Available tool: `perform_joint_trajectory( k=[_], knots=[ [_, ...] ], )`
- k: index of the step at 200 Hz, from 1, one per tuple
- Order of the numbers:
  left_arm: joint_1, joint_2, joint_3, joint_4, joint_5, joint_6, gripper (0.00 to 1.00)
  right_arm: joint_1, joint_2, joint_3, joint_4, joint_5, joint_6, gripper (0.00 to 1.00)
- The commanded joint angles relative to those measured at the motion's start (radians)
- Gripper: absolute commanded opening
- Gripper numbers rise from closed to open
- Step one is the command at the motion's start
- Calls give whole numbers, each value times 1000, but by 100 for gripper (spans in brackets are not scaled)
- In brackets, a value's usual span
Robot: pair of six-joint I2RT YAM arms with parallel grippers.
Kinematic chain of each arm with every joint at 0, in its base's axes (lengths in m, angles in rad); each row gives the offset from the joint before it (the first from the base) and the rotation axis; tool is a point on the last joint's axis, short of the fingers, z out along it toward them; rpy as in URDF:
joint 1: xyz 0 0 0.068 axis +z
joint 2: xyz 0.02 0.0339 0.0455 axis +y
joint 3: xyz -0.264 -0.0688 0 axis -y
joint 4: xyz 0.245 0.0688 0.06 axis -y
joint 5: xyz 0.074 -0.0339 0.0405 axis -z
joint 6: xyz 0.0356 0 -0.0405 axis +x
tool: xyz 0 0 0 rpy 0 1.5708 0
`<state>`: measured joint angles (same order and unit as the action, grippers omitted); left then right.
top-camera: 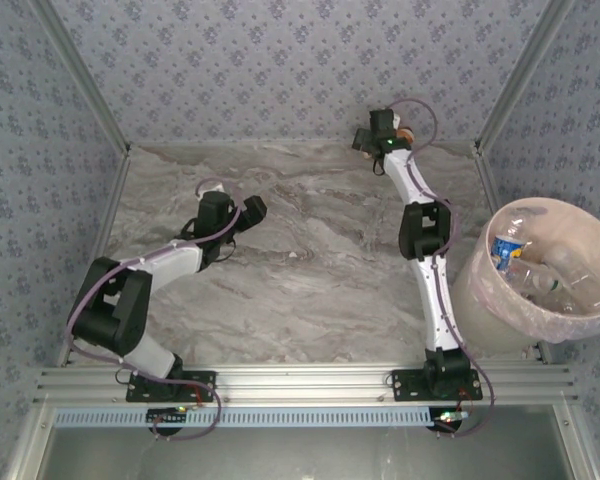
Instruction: Put the plastic bottles in the bin
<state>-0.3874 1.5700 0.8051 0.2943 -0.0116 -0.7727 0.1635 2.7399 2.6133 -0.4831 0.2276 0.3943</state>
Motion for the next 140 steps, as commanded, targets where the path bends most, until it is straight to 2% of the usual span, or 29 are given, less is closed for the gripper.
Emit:
perform_joint_trajectory(
  k=[1,46,83,108,140],
  knots=[
    [13,32,42,32,20,-11,98,-5,42,73,-24,45,-22,94],
    [46,120,87,37,62,-22,98,-37,75,134,-53,33,-32,89],
    [56,220,189,48,159,3,98,-68,85,133,-49,-84,9,82],
    [57,322,311,55,247,32,98,-107,124,96,111,-330,217,82],
    [55,502,548,30,346,50,98,-124,175,88,263,-409,359,85]
  ],
)
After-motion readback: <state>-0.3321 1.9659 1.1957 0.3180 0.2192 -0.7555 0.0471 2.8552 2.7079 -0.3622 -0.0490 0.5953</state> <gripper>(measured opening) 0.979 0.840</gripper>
